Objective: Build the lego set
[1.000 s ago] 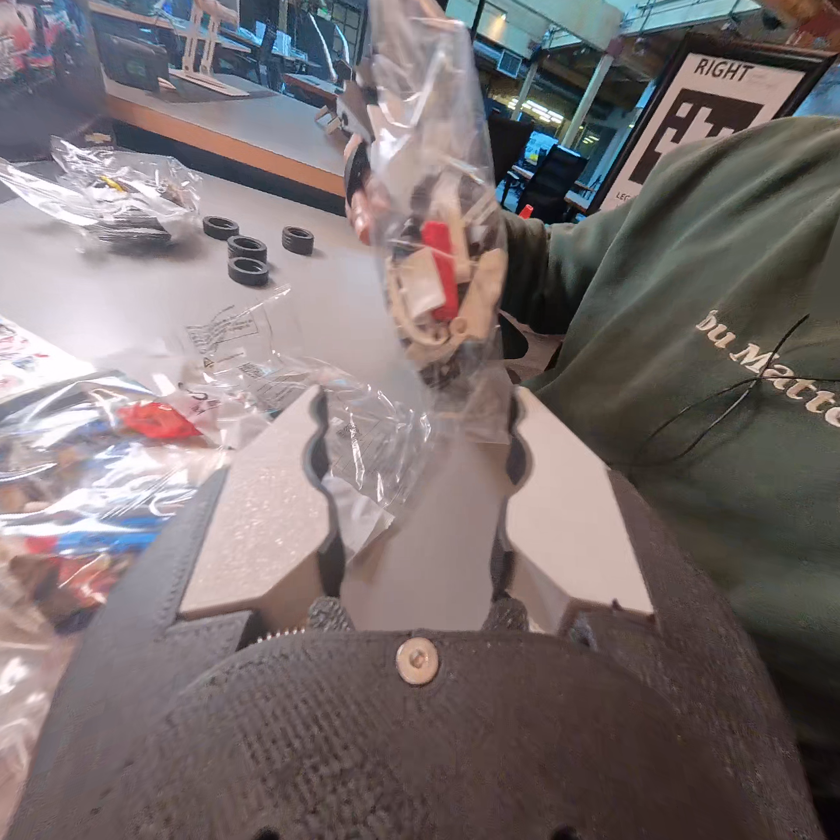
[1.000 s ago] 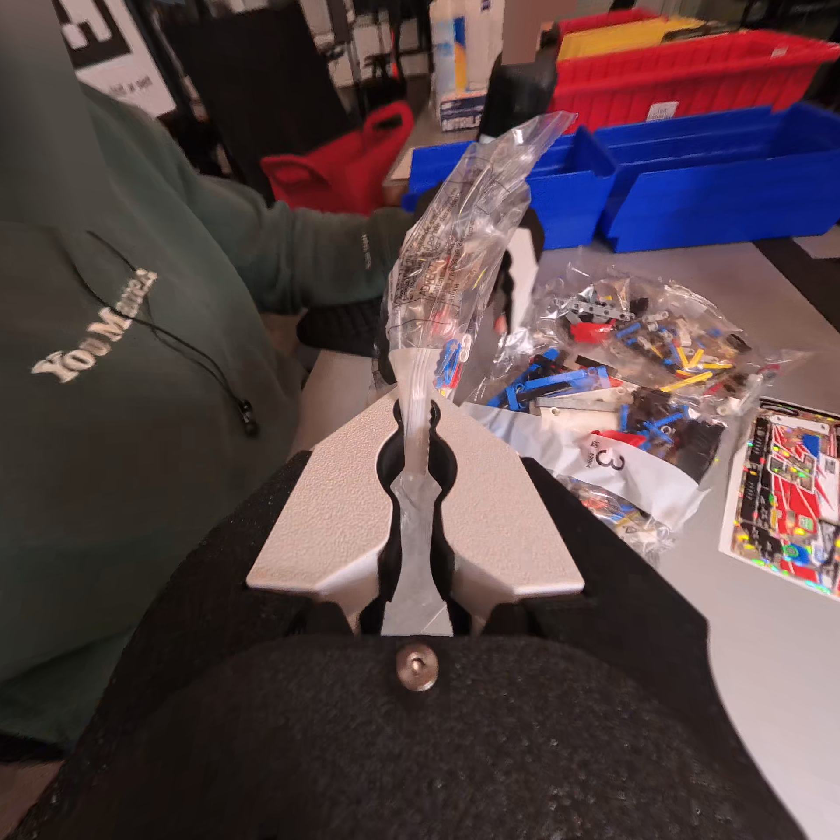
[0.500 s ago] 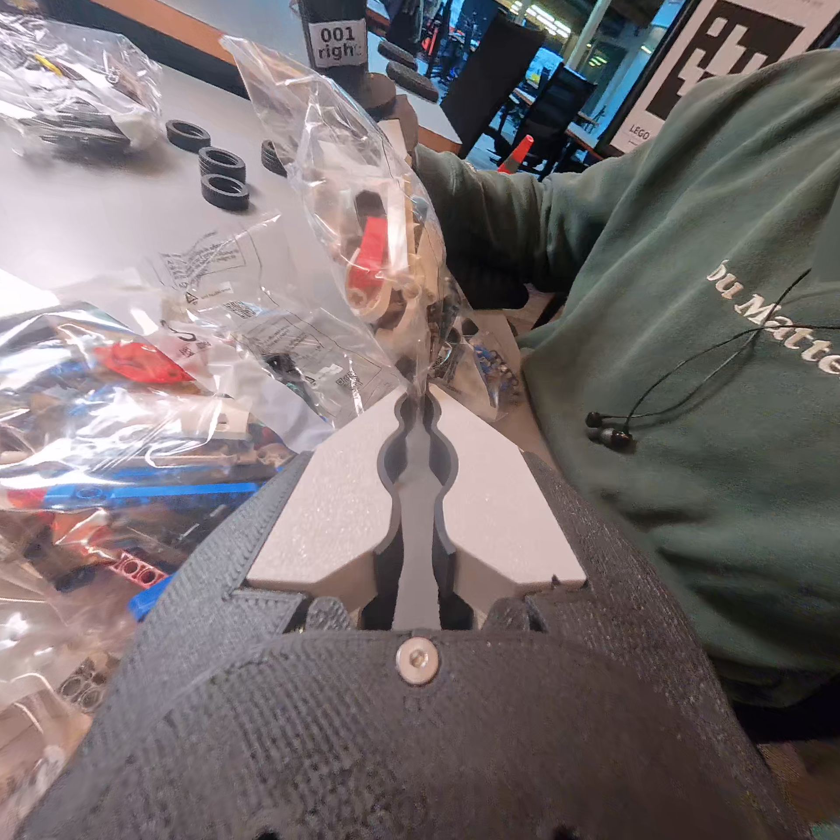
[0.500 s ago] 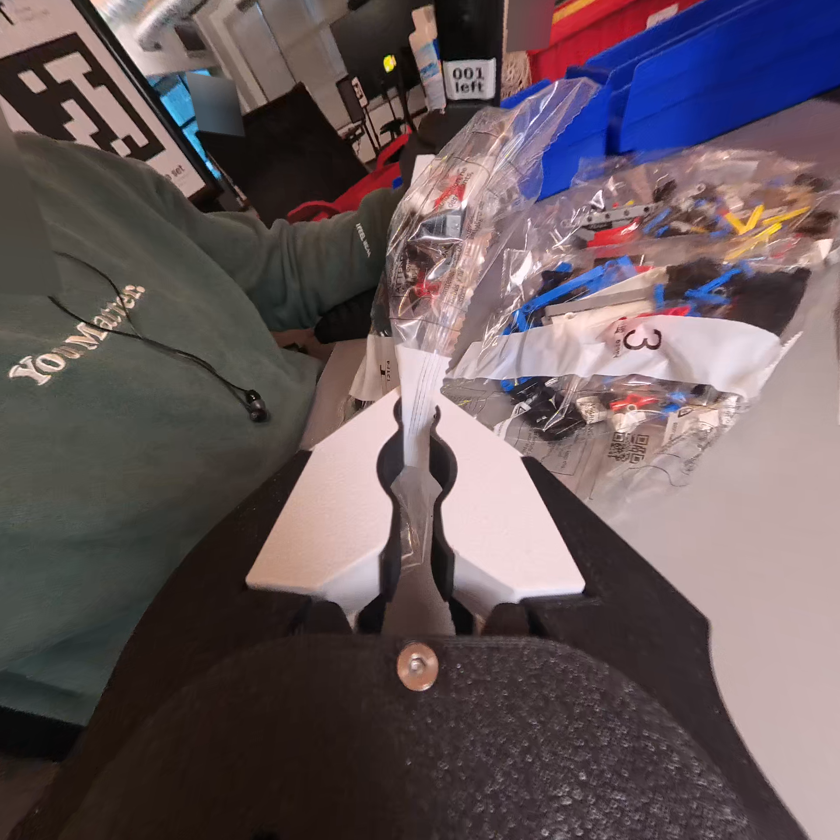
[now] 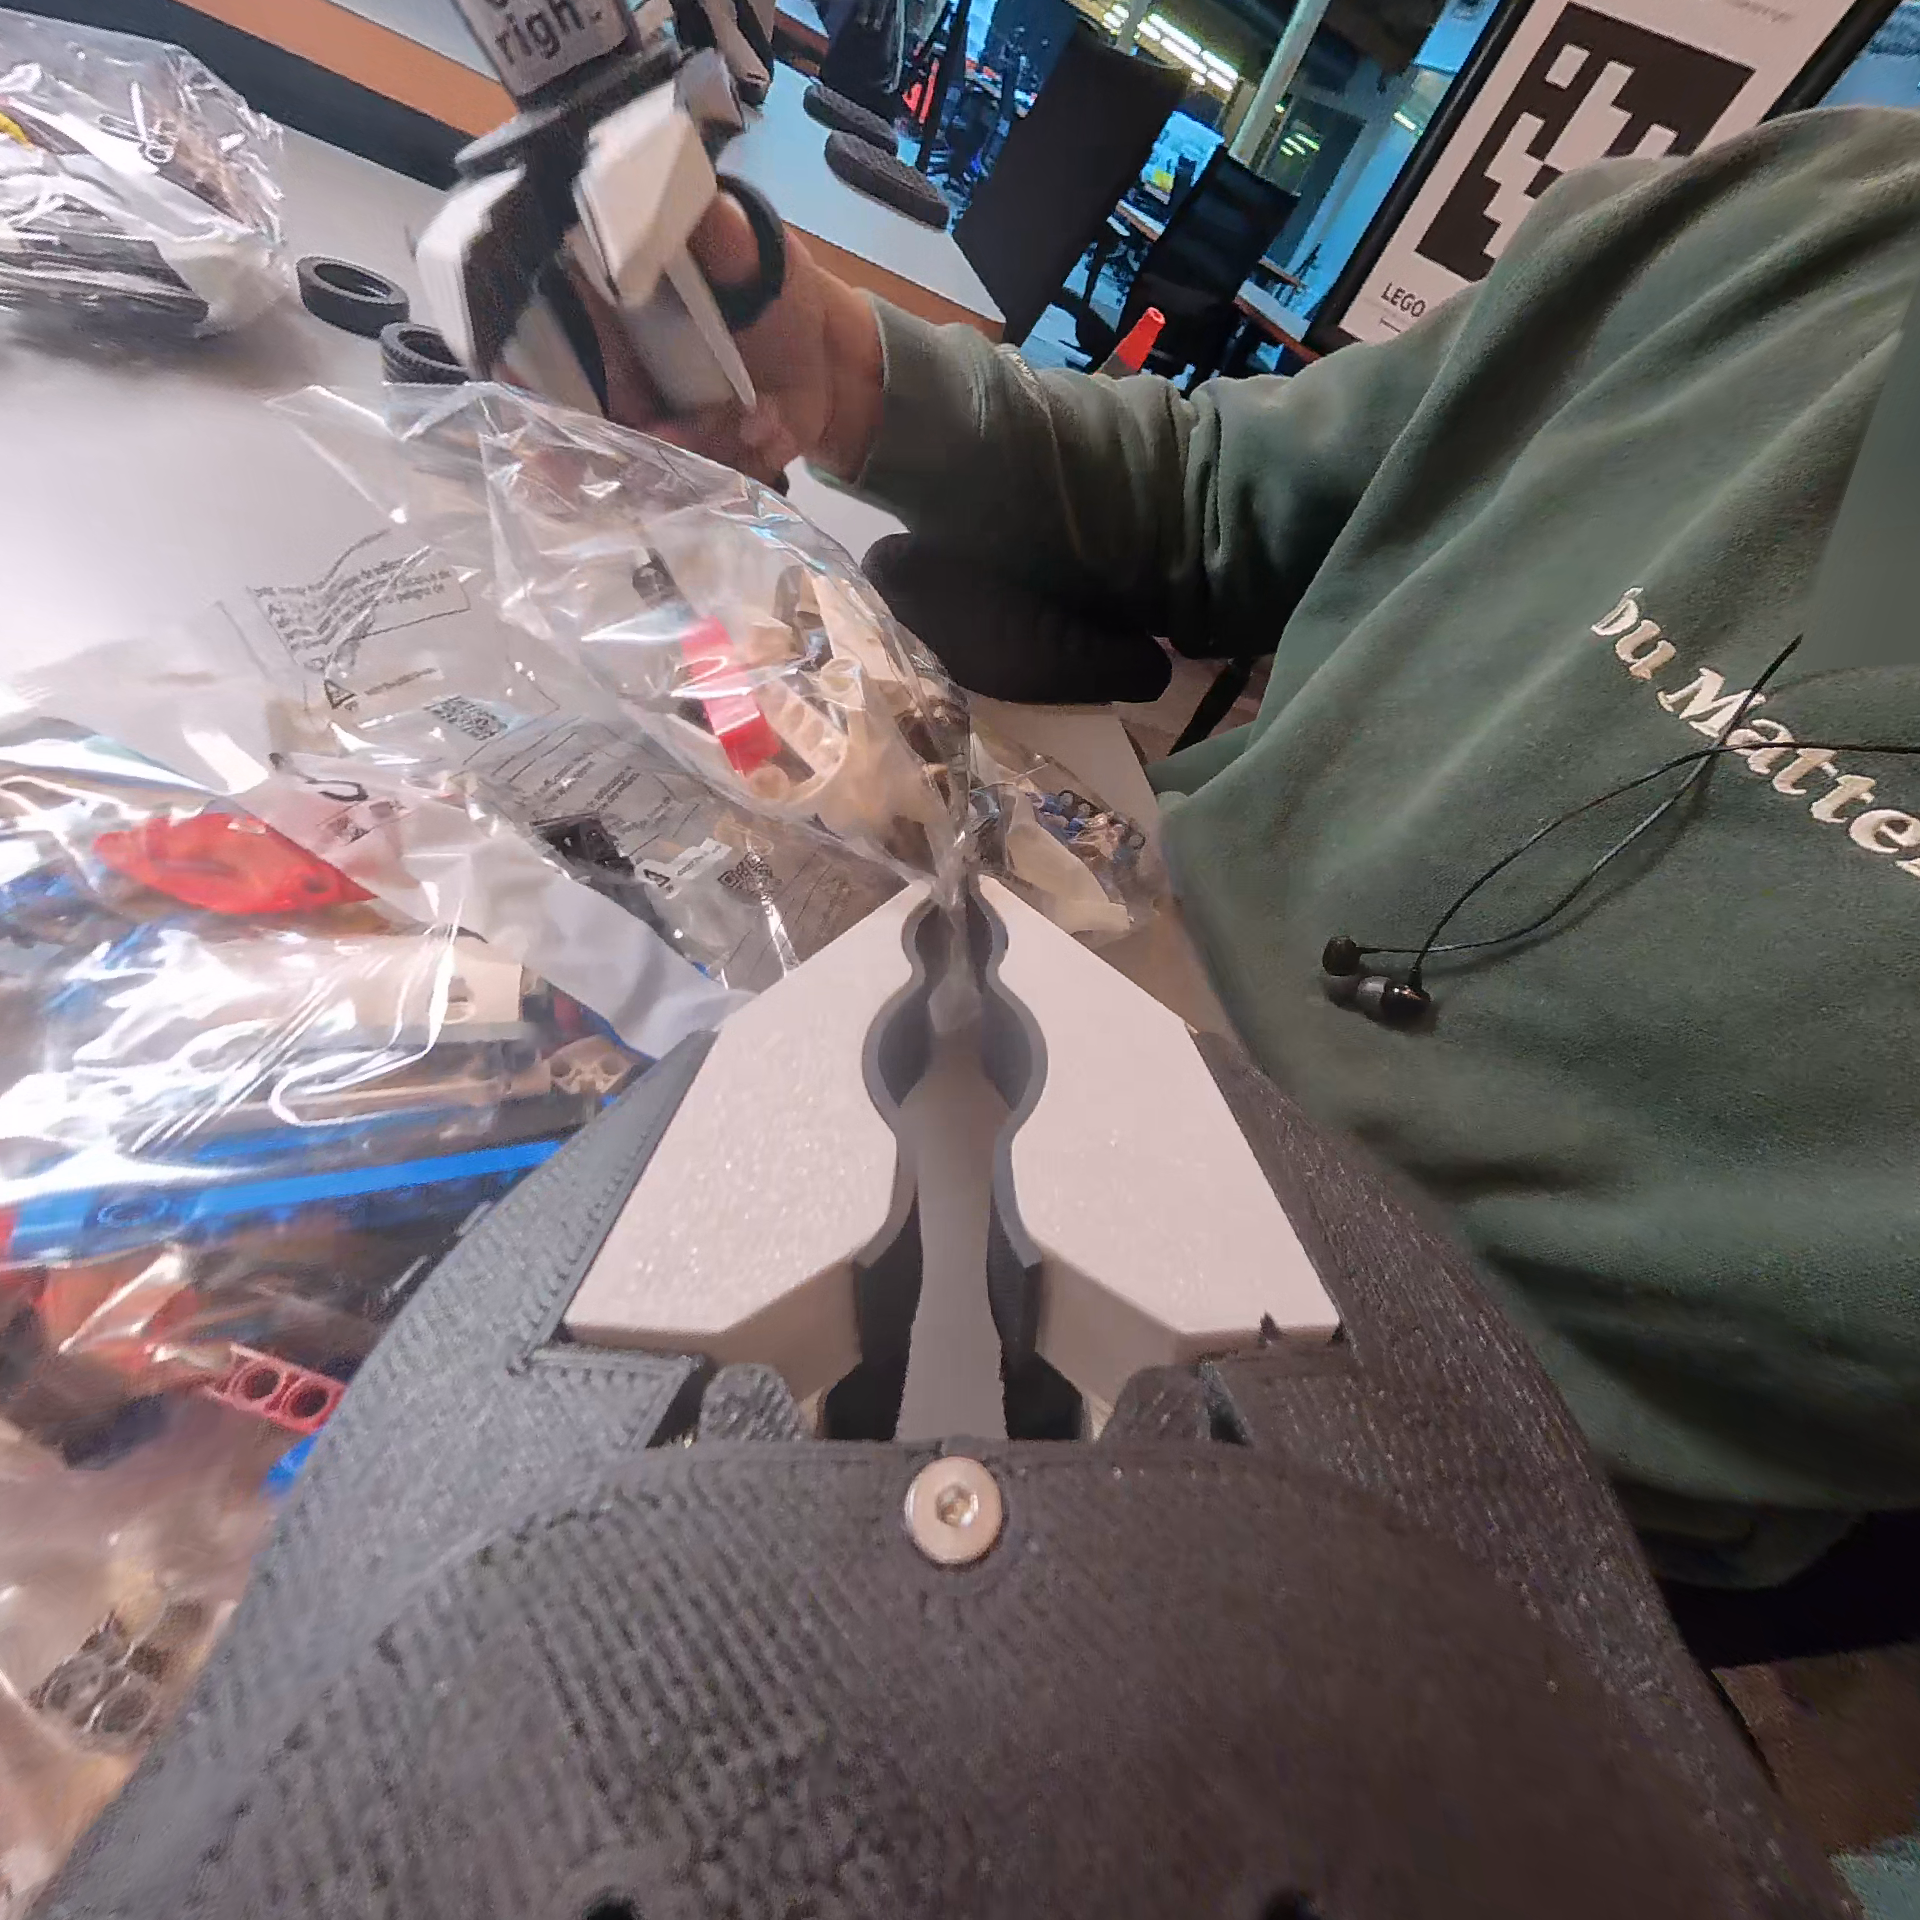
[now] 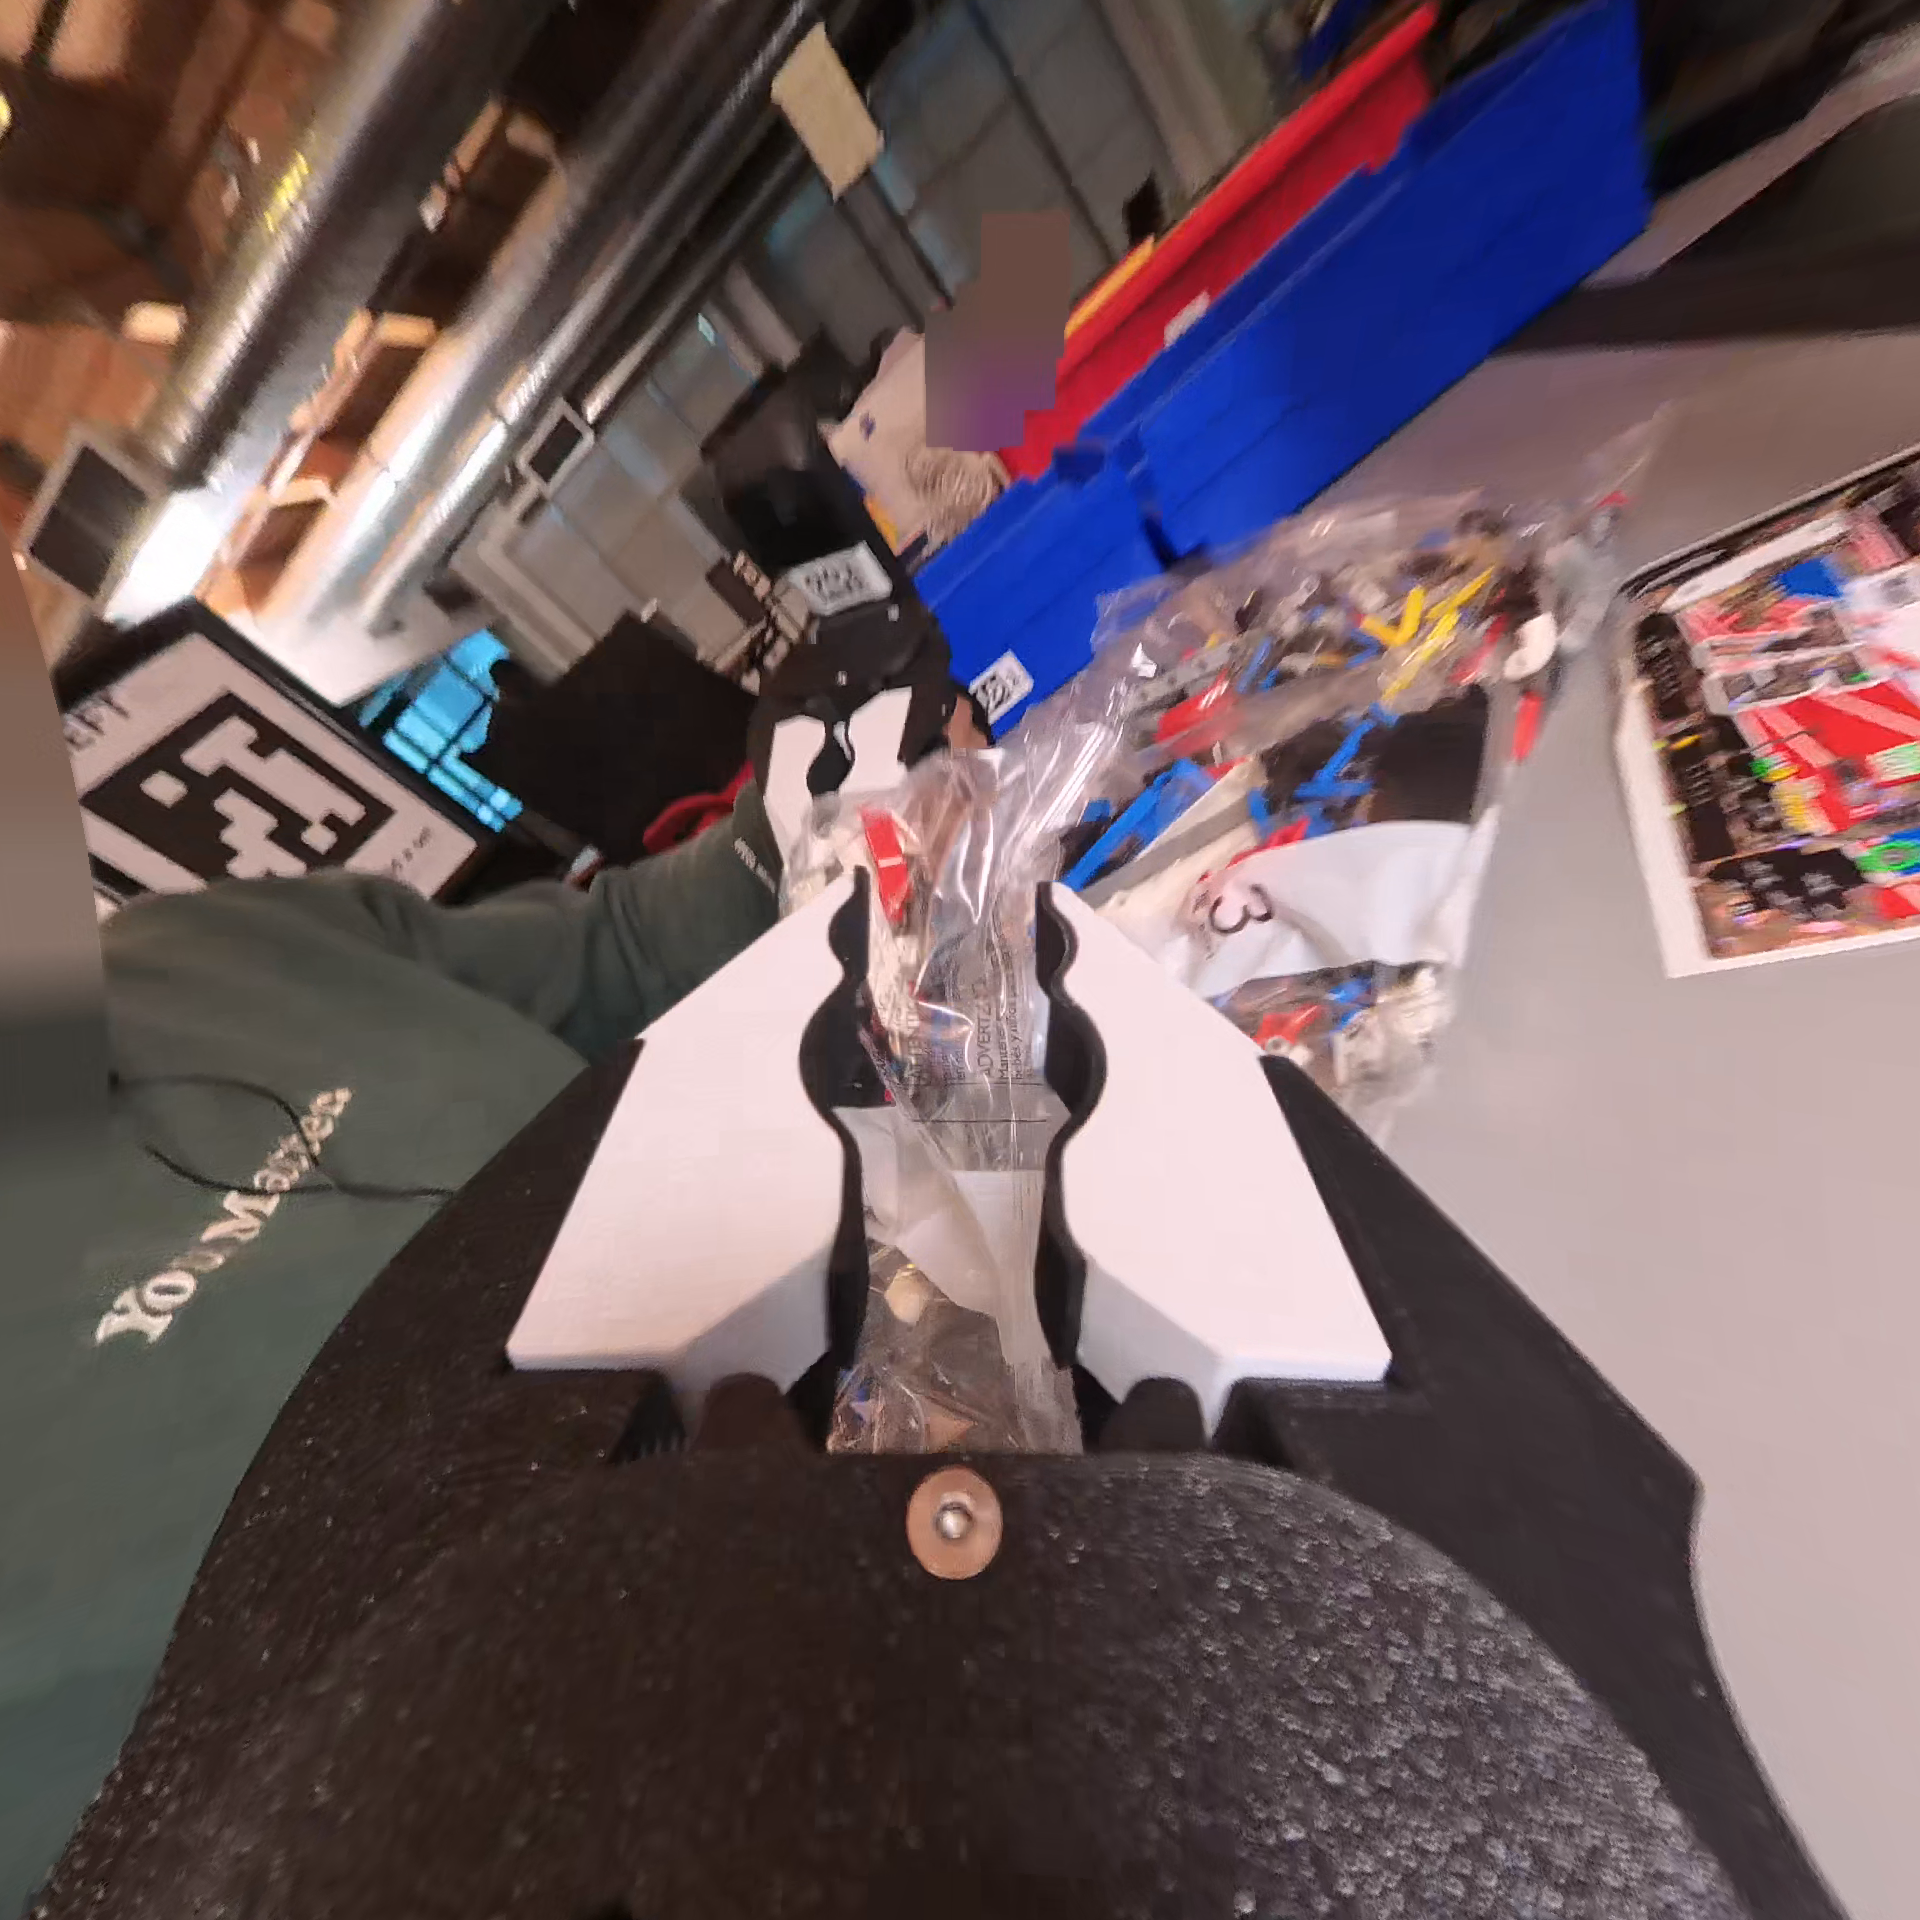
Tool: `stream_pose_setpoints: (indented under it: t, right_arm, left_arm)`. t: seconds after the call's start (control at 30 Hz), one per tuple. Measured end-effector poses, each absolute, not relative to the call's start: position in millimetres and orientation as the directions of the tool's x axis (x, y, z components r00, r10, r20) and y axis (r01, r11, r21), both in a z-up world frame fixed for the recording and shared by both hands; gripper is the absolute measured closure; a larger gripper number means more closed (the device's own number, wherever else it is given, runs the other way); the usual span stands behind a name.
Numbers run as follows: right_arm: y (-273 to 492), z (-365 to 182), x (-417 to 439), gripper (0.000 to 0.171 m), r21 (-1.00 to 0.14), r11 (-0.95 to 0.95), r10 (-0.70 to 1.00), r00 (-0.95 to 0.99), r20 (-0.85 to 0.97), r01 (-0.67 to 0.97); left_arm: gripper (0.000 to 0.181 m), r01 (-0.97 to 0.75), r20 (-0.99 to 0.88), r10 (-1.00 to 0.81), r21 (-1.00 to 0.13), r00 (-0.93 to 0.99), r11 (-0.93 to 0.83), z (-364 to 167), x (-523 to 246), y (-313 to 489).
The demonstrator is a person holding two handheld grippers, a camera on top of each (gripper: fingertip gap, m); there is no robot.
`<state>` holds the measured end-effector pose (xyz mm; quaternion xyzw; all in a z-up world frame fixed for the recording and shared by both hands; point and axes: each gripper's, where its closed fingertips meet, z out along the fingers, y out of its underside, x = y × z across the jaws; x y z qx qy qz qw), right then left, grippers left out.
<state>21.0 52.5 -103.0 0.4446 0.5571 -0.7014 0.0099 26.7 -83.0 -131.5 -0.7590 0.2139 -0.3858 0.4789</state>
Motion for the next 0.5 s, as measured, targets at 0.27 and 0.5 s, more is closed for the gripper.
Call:
stream_pose_setpoints:
  t: [0.27,0.5]
  right_arm:
    - [15,-127,15,0.114,-0.796,-0.146,0.535,-0.630,-0.563,0.588]
    - [12,-107,29,0.171,-0.868,-0.097,0.521,-0.719,-0.461,0.486]
  left_arm:
    - [0.181,0.038,0.351,-0.747,-0.915,0.565,-0.402,-123,34,-82]
    - [0.181,0.027,0.340,-0.682,-0.905,0.647,-0.425,-133,7,-86]
